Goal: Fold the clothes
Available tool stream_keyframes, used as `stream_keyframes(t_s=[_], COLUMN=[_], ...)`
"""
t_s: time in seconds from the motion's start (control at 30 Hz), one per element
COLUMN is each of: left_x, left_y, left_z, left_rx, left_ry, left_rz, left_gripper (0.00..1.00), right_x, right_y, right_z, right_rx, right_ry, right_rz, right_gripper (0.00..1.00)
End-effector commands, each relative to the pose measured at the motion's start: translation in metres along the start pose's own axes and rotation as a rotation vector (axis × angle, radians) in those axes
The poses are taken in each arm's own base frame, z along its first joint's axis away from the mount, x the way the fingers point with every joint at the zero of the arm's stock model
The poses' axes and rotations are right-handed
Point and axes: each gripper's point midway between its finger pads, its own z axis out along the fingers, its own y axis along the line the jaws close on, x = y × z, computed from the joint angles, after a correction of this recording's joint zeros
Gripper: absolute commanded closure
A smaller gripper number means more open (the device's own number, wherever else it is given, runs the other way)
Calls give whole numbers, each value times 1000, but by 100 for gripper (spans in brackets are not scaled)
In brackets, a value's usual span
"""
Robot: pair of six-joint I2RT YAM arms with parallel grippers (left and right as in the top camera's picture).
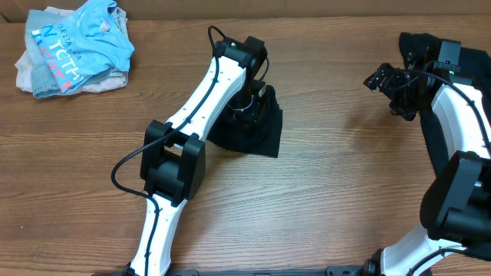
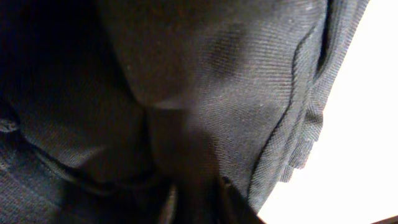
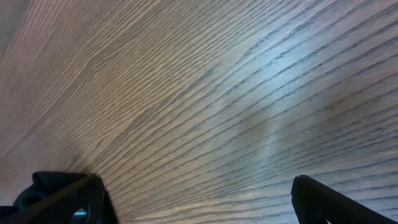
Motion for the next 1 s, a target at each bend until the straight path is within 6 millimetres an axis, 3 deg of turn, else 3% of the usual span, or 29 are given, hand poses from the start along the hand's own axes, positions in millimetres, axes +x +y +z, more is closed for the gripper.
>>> stream_keyframes(t_s=[0.0,0.23,0.43,0.53,0.8,0.97], left_x=[-3,-4,-1,5,10,8], left_y=[-6,-12,-34,-46,-66,-75], left_z=[-15,-22,-47,-48,-8,24], left_rx=[15,27,30,28,18,82], left_ry=[-39,-54,-111,-105,-62,-57], left_rz=[23,31,85,108,159,170], left_gripper=[96,96,96,92,83,87], right_x=[-9,-9,-9,-9,-9,-9], right_y=[6,6,6,6,6,6], right_z=[-5,-5,-5,-5,-5,-5], right_rx=[-11,-11,-11,-11,-11,-11], right_ry=[-26,-26,-25,-26,-26,-26], right_rz=[-9,-9,-9,-9,-9,-9], right_gripper=[0,0,0,0,0,0])
